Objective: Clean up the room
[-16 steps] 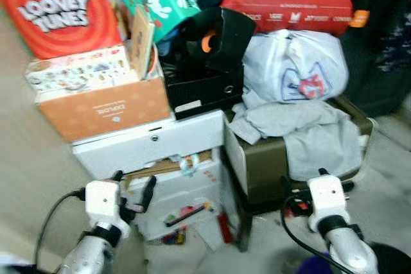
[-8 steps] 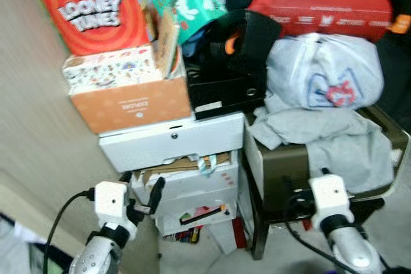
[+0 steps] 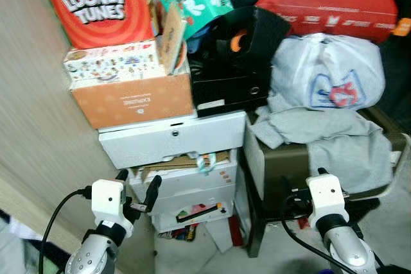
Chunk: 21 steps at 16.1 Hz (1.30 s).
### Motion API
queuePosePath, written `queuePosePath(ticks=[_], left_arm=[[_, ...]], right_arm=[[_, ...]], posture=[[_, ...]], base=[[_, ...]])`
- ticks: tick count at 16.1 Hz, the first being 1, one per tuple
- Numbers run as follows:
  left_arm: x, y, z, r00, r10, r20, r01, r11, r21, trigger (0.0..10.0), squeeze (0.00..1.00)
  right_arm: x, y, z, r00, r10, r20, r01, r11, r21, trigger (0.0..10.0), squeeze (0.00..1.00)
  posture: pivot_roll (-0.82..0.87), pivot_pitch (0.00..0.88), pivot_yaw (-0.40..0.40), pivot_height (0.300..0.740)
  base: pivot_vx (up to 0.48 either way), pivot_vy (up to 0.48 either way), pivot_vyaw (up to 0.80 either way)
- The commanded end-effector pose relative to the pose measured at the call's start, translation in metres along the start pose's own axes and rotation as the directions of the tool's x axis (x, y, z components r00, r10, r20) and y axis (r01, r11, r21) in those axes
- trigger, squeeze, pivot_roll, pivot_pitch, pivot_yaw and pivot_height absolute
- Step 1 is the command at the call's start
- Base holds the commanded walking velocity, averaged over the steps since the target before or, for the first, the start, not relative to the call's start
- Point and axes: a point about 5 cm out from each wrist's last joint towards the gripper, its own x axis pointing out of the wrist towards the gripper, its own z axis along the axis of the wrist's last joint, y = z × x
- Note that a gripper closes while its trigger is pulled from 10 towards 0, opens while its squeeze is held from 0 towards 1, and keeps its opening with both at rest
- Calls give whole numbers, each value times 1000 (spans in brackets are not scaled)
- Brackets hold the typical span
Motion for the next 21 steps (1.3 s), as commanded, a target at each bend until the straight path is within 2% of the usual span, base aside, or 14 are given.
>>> queuePosePath(ticks=[1,6,14,21], left_arm=[[1,0,0,1000,-8,-4,8,1000,3,10000,0],[0,0,-2,1000,-9,-7,9,1000,0,10000,0],[2,2,-3,1000,5,-5,-5,1000,-17,10000,0],[4,1,-2,1000,6,2,-6,1000,-19,10000,0]], right_arm=[[1,0,-1,1000,7,-1,-7,1000,0,10000,0],[1,1,-2,1000,9,-3,-9,1000,0,10000,0],[3,0,-3,1000,16,-2,-16,1000,-11,10000,0],[4,2,-2,1000,21,6,-21,1000,-16,10000,0]], posture=[[-195,0,77,740],[-195,0,77,740],[-199,0,75,740],[-202,0,74,740]], base=[[0,-262,0],[0,-337,0],[0,0,0],[0,0,515]])
